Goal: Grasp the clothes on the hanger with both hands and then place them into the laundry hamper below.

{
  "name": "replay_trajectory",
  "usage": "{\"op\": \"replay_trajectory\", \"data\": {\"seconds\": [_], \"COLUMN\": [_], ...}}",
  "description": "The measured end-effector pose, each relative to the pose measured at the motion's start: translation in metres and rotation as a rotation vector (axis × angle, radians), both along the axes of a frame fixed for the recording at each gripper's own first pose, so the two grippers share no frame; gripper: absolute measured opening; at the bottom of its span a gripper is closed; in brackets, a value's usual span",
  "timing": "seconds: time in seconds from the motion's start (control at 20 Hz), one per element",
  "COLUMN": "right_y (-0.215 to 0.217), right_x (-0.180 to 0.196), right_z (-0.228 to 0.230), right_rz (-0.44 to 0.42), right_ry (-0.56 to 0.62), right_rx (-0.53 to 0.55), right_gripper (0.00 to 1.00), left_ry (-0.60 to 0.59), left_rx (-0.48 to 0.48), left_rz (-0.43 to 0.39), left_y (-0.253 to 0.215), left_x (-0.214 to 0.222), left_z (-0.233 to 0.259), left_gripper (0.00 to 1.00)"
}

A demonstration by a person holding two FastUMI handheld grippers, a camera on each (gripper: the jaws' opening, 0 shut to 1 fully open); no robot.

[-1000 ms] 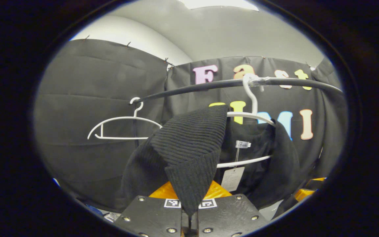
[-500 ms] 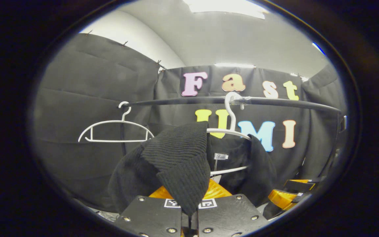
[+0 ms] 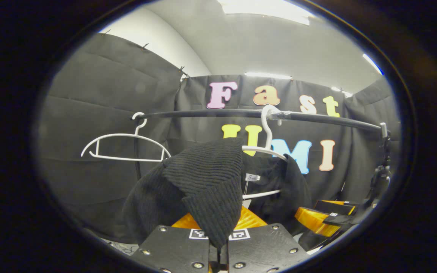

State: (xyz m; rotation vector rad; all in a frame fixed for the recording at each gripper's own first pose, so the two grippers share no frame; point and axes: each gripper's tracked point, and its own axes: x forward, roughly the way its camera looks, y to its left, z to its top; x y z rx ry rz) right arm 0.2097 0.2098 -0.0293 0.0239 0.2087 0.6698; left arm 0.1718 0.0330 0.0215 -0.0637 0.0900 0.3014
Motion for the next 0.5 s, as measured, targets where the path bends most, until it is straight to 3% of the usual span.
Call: {"op": "replay_trajectory", "data": {"seconds": [0.15,0.3,0.35,0.4,0.5], "right_y": [0.014,0.024,0.028,0.030,0.039], "right_x": [0.007,0.022,0.028,0.037,0.049], "right_z": [-0.008,-0.013,-0.013,-0.012,-0.014], "right_rz": [0.014,-0.006,-0.019,-0.035,-0.039], "right_ry": [0.010,0.000,-0.006,-0.012,-0.012], "right_rx": [-0.013,-0.039,-0.040,-0.037,-0.037], "right_gripper": [1.00,0.97,0.92,0.97,0.97], "left_ry": [0.001,0.007,0.008,0.008,0.014], "left_rx": [0.006,0.000,-0.006,-0.012,-0.012], "left_rz": [-0.014,-0.009,-0.007,-0.005,0.001], "left_y": [-0.002,-0.001,0.001,0.002,0.005], "left_x": [0.001,0.001,0.001,0.001,0.002], "left_z": [-0.001,-0.005,-0.006,-0.009,-0.013], "left_gripper": [0.03,0.03,0.03,0.03,0.03]}}
